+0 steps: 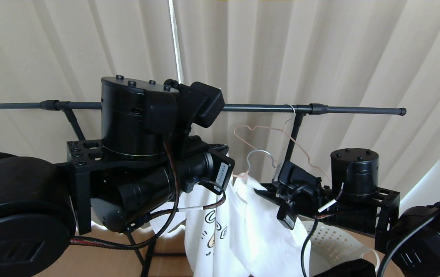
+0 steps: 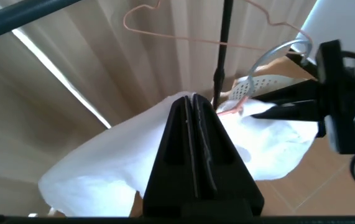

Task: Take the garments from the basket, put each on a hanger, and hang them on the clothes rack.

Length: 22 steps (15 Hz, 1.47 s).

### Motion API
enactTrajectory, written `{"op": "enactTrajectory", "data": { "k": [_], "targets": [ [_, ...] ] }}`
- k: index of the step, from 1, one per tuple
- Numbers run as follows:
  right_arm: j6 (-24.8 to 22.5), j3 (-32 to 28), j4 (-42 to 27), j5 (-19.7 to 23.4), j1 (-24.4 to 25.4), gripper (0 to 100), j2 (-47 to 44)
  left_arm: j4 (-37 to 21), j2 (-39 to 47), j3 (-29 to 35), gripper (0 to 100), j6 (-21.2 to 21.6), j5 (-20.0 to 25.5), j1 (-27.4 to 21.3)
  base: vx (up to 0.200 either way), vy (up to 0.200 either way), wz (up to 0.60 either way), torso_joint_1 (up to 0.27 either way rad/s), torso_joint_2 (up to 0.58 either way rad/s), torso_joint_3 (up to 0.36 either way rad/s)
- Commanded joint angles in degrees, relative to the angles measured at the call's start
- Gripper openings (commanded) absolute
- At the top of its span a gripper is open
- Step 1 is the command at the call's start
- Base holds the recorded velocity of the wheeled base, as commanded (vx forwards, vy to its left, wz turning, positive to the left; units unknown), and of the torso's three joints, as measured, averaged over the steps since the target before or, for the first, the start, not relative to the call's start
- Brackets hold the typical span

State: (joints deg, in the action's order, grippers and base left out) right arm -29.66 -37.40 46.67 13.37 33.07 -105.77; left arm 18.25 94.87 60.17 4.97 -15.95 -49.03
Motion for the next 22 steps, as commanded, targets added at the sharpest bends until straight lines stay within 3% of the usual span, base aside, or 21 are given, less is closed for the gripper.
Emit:
{"op": "enactTrajectory", "data": {
  "k": [1,16,22],
  "targets": [
    [0.0,0.0,0.1,-0.4,0.4,0,-1.2,0.0,-0.7,0.4,0,-0.1,0.0,-1.2,0.000,0.000,0.00,0.000,0.00,0.000],
    [5.4,-0.1,4.4,-0.1,0.4,0,3.4,0.6,-0.8,0.1,0,2.1,-1.5,-0.2,0.000,0.000,0.00,0.000,0.00,0.000],
    [5.3,1.4,7.0,-0.4,2.8,0,3.9,2.1,4.2,6.7,0,2.4,-7.4,0.0,0.000,0.000,0.00,0.000,0.00,0.000]
  ]
}}
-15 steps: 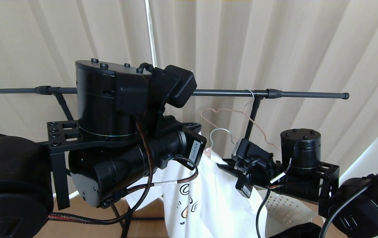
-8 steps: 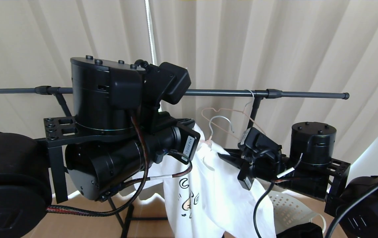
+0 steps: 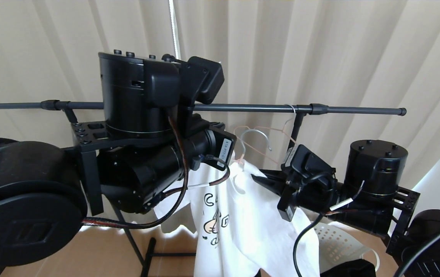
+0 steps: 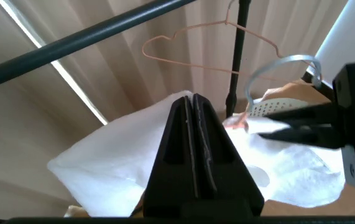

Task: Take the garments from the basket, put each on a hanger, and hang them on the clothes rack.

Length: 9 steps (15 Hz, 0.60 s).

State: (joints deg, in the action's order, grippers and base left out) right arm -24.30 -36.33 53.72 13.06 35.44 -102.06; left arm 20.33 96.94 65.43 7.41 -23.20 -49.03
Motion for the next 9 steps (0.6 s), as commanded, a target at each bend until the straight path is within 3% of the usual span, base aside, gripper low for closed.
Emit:
{"op": "enactTrajectory", "data": {
  "k": [1,9],
  "targets": [
    [0.0,0.4,0.2,0.0,1.1,0,0.1,0.0,2.6,2.1,0,0.1,-0.2,-0.2,0.000,0.000,0.00,0.000,0.00,0.000],
    [4.7,-1.9,0.2,-0.3,1.3,0,0.1,-0.1,-1.1,-1.8,0,2.8,-2.6,-1.2,0.000,0.000,0.00,0.000,0.00,0.000]
  ]
}}
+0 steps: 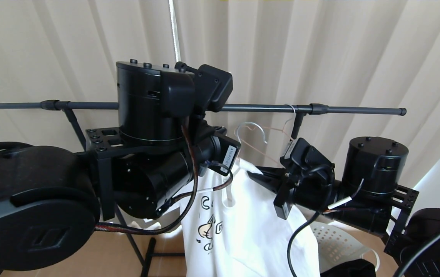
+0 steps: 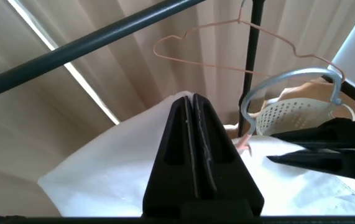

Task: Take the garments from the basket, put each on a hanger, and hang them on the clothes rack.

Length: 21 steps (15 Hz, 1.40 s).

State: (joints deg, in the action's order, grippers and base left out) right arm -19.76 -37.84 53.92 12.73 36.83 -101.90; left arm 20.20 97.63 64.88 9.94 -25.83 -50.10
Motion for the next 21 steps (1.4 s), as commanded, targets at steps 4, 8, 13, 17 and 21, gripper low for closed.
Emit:
{"op": "enactTrajectory", "data": {
  "k": [4,8,13,17,21],
  "targets": [
    [2.3,-1.4,0.1,-1.9,-0.2,0,0.2,0.1,-3.9,-5.4,0,3.0,0.0,-0.1,0.000,0.000,0.00,0.000,0.00,0.000],
    [2.5,-1.0,2.3,-1.8,-0.4,0,1.1,0.2,-3.7,-7.6,0,3.2,0.6,-0.1,0.000,0.000,0.00,0.000,0.00,0.000],
    [2.7,-0.5,4.2,-1.6,-0.4,0,1.7,0.5,-2.2,-7.0,0,2.8,0.6,-0.2,0.000,0.000,0.00,0.000,0.00,0.000],
    [2.7,0.2,5.0,-1.4,-0.4,0,2.6,4.5,-0.5,-7.7,0,2.9,0.5,-0.2,0.000,0.000,0.00,0.000,0.00,0.000],
    [2.7,0.4,5.1,-1.3,-0.4,0,3.2,4.5,-0.3,-7.7,0,3.0,0.4,-0.2,0.000,0.000,0.00,0.000,0.00,0.000]
  ]
}}
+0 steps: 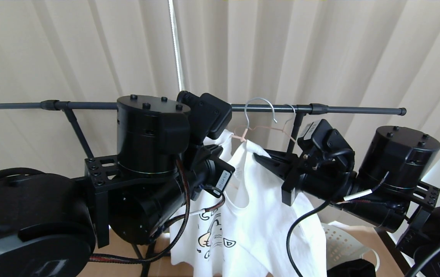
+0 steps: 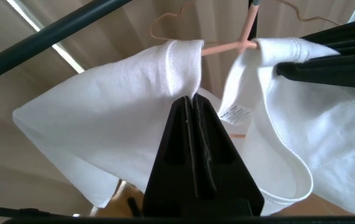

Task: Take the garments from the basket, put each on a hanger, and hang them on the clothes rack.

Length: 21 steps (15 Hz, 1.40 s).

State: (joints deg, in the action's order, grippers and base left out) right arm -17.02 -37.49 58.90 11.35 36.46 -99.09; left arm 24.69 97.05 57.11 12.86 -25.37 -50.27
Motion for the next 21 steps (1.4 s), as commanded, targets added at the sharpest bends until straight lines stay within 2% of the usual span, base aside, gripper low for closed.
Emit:
{"op": "enactTrajectory", "data": {
  "k": [1,4,5,9,12,15,17,19,21],
  "targets": [
    [0.0,0.2,0.0,0.1,0.0,0,0.8,0.0,0.3,0.0,0,0.1,0.0,0.0,0.000,0.000,0.00,0.000,0.00,0.000],
    [0.0,0.7,0.0,0.5,0.0,0,1.4,0.0,0.3,0.1,0,0.1,0.1,0.0,0.000,0.000,0.00,0.000,0.00,0.000],
    [0.0,0.7,0.0,1.2,0.0,0,1.6,0.0,0.9,0.5,100,0.1,0.1,0.0,0.000,0.000,0.00,0.000,0.00,0.000],
    [0.1,1.0,0.1,1.3,0.0,0,1.9,0.1,1.3,0.5,100,0.1,0.1,0.0,0.000,0.000,0.00,0.000,0.00,0.000],
    [0.1,1.1,0.1,2.7,-0.1,0,2.1,2.3,0.8,-1.0,100,0.0,0.0,0.0,0.000,0.000,0.00,0.000,0.00,0.000],
    [0.1,1.1,0.0,4.5,-1.8,0,2.1,3.4,-3.2,-3.7,100,-0.2,0.0,0.1,0.000,0.000,0.00,0.000,0.00,0.000],
    [0.1,1.2,0.0,7.3,-4.0,0,2.0,3.4,-8.6,-8.7,100,-0.1,0.4,1.5,0.000,0.000,0.00,0.000,0.00,0.000],
    [0.1,1.1,0.0,8.8,-4.7,0,2.0,3.4,-12.1,-11.8,100,-0.1,2.3,3.3,0.000,0.000,0.00,0.000,0.00,0.000],
    [0.1,1.1,0.1,10.7,-5.7,0,1.9,3.4,-16.4,-14.9,100,-0.6,8.0,8.4,0.000,0.000,0.00,0.000,0.00,0.000]
  ]
}}
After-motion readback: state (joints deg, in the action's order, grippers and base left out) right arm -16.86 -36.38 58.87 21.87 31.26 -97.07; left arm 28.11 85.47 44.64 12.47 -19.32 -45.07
